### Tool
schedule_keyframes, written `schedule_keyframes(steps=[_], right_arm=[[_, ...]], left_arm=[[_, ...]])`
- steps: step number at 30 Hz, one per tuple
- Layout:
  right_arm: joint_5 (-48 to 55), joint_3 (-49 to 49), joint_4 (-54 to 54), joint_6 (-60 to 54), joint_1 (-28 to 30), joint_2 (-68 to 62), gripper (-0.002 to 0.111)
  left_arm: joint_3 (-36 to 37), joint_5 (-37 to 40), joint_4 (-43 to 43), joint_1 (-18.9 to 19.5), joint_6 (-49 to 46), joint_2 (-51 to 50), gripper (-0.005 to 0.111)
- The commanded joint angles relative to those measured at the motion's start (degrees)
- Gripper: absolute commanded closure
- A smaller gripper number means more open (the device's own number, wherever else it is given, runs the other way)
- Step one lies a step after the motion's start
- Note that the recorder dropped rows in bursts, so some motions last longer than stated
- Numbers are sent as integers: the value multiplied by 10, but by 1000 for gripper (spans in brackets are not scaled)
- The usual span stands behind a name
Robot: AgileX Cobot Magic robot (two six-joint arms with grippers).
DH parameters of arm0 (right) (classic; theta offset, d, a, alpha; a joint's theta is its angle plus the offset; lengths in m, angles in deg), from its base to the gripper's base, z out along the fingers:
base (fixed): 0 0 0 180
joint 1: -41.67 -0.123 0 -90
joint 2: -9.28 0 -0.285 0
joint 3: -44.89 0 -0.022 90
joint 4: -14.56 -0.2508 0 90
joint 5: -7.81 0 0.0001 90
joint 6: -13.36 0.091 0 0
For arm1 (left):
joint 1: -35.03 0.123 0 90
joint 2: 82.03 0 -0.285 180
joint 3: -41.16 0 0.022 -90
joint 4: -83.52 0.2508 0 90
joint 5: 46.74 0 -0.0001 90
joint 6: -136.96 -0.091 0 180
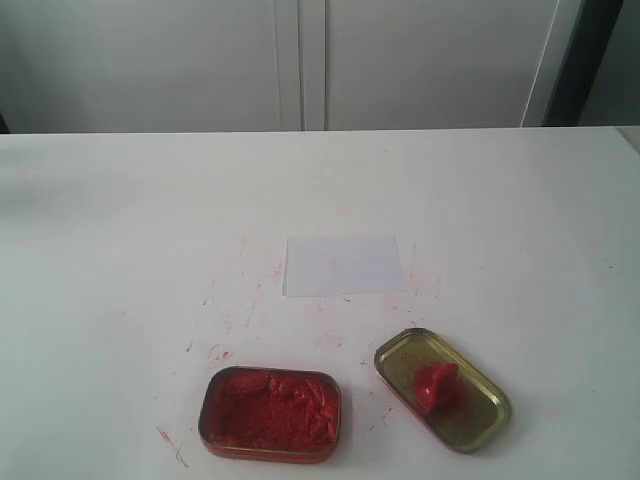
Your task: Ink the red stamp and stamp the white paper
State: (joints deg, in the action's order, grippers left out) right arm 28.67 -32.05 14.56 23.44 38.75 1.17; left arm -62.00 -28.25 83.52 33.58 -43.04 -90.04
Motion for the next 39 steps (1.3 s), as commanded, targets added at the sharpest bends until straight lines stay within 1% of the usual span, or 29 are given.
schedule_keyframes(steps=[1,24,27,34,39], right_arm=[[-8,-3,0,2,0,3,108],[-17,-3,0,2,0,3,108],[-50,-3,0,2,0,3,108],[-188,-3,0,2,0,3,108],[-263,-3,0,11,0,3,108]], left_arm=[[4,4,-4,1,0,2,107],[4,4,-4,1,0,2,107],[4,4,-4,1,0,2,107],[4,4,-4,1,0,2,107],[4,4,-4,1,0,2,107]])
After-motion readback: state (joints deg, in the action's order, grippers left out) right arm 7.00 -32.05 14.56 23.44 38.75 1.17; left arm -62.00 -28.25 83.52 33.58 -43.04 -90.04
